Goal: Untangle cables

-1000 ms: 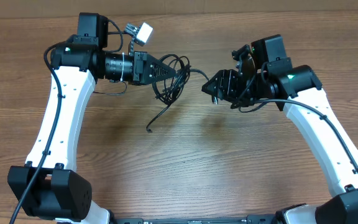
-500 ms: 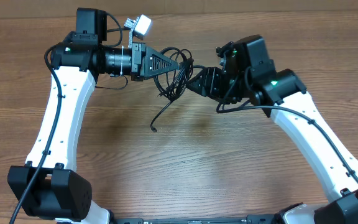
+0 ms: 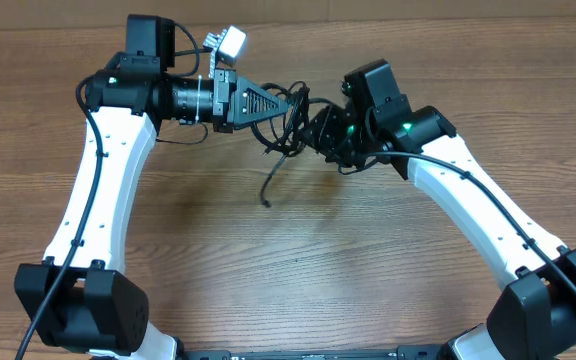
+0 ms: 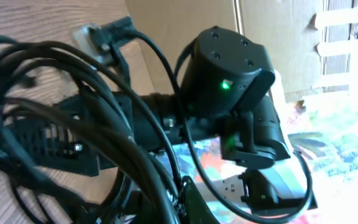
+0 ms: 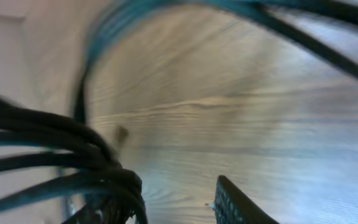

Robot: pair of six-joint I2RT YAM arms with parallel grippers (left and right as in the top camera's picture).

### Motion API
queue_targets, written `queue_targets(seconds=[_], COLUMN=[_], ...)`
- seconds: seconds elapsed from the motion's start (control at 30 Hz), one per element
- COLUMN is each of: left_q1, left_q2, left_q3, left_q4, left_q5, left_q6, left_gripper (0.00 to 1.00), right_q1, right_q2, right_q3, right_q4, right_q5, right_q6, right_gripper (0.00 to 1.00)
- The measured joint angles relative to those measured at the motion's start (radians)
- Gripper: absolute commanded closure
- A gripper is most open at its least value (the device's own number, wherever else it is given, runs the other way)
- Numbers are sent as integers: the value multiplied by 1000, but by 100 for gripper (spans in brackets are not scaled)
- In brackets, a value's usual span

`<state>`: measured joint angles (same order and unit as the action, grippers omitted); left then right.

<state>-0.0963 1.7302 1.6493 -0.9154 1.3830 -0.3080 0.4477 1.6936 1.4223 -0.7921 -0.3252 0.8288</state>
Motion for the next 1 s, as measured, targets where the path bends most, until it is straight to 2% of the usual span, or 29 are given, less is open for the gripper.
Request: queue_targets(seconds=[0.2,0.5,0.73,0.87,1.0], left_q1=[40,145,200,205,180], left_q2=[10,11,7,6,6], left_q3=[-11,-12,-6,-5,-5], left_q4=[63,56,-53,-140,-199], left_q5=[50,26,-123,-263,-385], left_q6=[-55,-63,-22,22,76], left_gripper=[96,96,96,96,96], right_q1=[-18,-90,-229,-281,-272], right_q2=[16,26,43,45,45], right_q3=[11,12,-4,-5,-5], right_q4=[-142,-304,-484,-489,-461], right_q5=[134,204,417,466,444], right_q6=[-2,-158,-232,-267,-319], right_gripper=[61,62,62,63,59])
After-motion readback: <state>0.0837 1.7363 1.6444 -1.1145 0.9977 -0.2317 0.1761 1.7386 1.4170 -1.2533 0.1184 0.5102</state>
